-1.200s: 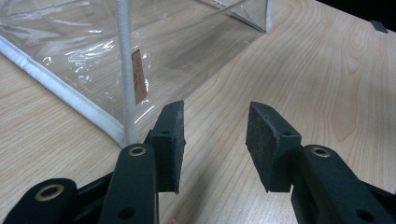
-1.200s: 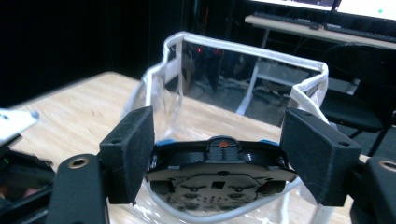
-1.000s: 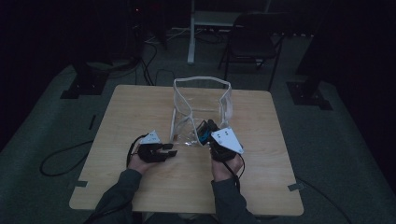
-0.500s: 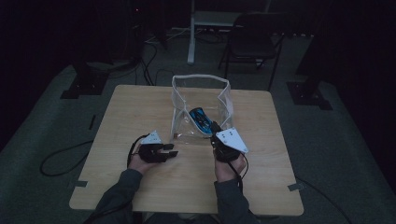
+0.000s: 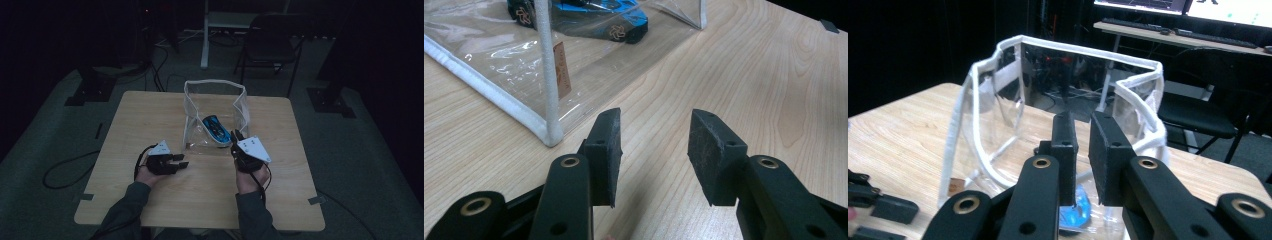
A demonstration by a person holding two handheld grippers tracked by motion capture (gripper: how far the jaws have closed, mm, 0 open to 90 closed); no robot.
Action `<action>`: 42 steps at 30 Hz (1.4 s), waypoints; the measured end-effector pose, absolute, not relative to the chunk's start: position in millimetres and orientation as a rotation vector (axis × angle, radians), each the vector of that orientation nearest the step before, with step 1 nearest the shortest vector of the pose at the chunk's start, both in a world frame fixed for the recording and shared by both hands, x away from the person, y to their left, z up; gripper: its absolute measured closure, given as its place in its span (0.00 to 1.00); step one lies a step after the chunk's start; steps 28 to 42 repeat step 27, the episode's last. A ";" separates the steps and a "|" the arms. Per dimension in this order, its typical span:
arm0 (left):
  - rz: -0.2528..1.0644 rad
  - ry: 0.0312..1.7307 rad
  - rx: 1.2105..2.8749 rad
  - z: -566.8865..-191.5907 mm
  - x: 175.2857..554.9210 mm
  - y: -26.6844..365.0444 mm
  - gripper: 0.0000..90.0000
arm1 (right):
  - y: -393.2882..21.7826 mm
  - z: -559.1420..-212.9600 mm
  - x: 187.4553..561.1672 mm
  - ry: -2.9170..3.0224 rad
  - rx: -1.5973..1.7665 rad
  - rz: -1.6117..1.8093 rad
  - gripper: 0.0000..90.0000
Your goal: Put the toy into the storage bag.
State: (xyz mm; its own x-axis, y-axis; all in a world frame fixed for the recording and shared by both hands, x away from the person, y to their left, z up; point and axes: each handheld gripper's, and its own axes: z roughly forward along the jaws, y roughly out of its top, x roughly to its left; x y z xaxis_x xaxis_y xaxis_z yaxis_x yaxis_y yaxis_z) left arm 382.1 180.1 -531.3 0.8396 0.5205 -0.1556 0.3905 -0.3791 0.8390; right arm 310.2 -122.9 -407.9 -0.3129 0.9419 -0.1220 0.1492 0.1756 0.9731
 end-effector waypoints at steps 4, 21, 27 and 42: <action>0.165 0.669 2.021 -531.5 382.6 180.3 0.63 | -132.6 -409.4 312.3 1.641 1.052 1.188 0.89; 0.161 0.666 2.032 -533.4 385.0 178.5 0.63 | -180.3 -426.1 328.3 1.683 1.024 0.994 0.85; 0.160 0.668 2.032 -533.6 385.2 178.5 0.63 | -199.9 -434.0 330.9 1.692 1.033 0.958 0.85; 0.160 0.668 2.032 -533.6 385.2 178.5 0.63 | -199.9 -434.0 330.9 1.692 1.033 0.958 0.85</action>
